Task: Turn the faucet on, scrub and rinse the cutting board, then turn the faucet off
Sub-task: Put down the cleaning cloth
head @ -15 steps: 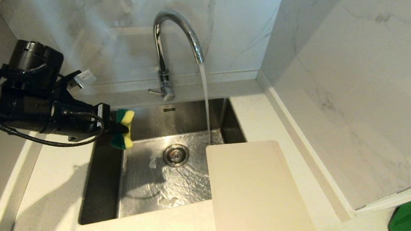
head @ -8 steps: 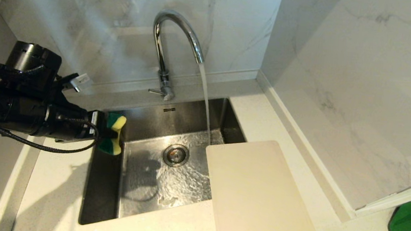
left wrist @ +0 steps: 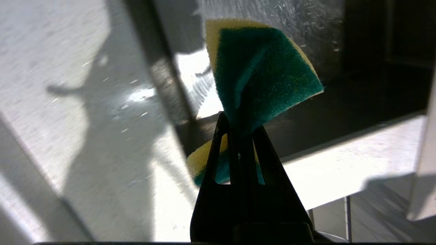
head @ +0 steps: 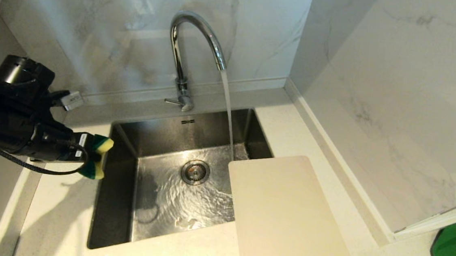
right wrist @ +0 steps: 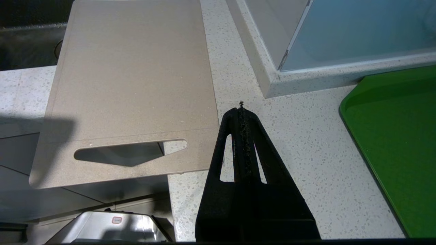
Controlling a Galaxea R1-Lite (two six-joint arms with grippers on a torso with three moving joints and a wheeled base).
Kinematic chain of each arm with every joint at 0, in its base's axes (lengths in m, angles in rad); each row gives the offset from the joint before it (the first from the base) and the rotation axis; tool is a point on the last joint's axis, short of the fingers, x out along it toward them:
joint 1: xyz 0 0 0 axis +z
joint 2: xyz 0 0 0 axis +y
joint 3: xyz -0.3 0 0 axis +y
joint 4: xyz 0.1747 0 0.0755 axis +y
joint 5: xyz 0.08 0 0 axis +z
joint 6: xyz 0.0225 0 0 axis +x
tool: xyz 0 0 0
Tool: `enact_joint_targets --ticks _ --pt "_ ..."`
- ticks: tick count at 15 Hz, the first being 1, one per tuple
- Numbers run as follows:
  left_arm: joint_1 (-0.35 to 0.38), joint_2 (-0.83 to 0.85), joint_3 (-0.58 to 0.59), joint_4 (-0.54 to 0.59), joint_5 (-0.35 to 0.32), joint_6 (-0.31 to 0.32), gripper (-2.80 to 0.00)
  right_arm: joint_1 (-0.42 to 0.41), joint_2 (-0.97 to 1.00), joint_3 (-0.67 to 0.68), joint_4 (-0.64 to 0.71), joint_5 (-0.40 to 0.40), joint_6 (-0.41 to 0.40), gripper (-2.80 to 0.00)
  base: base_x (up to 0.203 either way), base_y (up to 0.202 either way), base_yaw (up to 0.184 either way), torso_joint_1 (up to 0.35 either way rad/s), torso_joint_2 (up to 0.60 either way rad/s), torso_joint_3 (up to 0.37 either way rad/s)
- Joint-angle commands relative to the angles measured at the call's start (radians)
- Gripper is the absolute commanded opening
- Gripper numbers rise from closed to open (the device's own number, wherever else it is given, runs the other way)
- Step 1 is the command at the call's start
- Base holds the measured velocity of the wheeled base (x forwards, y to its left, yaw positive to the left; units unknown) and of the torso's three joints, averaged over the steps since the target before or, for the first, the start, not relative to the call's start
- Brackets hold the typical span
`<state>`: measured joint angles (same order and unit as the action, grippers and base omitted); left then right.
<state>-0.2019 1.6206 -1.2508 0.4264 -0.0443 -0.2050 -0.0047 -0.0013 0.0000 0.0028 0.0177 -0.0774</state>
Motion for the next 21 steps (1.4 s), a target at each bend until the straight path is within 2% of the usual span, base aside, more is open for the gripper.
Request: enact_joint_targets --ticks 1,4,7,14,21 --pt "0.085 0.014 0.028 0.017 -0.001 0.021 -2.80 0.000 0.001 0.000 0.000 0.001 0.000 -2.80 0.000 0.000 0.000 0.000 0.00 0.000" --pt "0.198 0.034 0.105 0.015 -0.009 0.090 -2.80 0.000 0.001 0.001 -0.003 -0.009 0.048 -2.80 0.000 0.000 0.000 0.000 0.00 0.000" --pt "0.268 0.077 0.158 0.010 -0.017 0.110 -2.80 0.000 0.001 0.000 -0.003 -0.012 0.048 -2.80 0.000 0.000 0.000 0.000 0.00 0.000" --pt "0.276 0.193 0.185 -0.029 -0.031 0.101 -2.80 0.000 0.001 0.001 -0.003 -0.012 0.048 -2.80 0.000 0.000 0.000 0.000 0.00 0.000" --pt "0.282 0.197 0.186 -0.038 -0.030 0.098 -2.80 0.000 0.001 0.002 -0.003 -0.012 0.050 -2.80 0.000 0.000 0.000 0.000 0.00 0.000"
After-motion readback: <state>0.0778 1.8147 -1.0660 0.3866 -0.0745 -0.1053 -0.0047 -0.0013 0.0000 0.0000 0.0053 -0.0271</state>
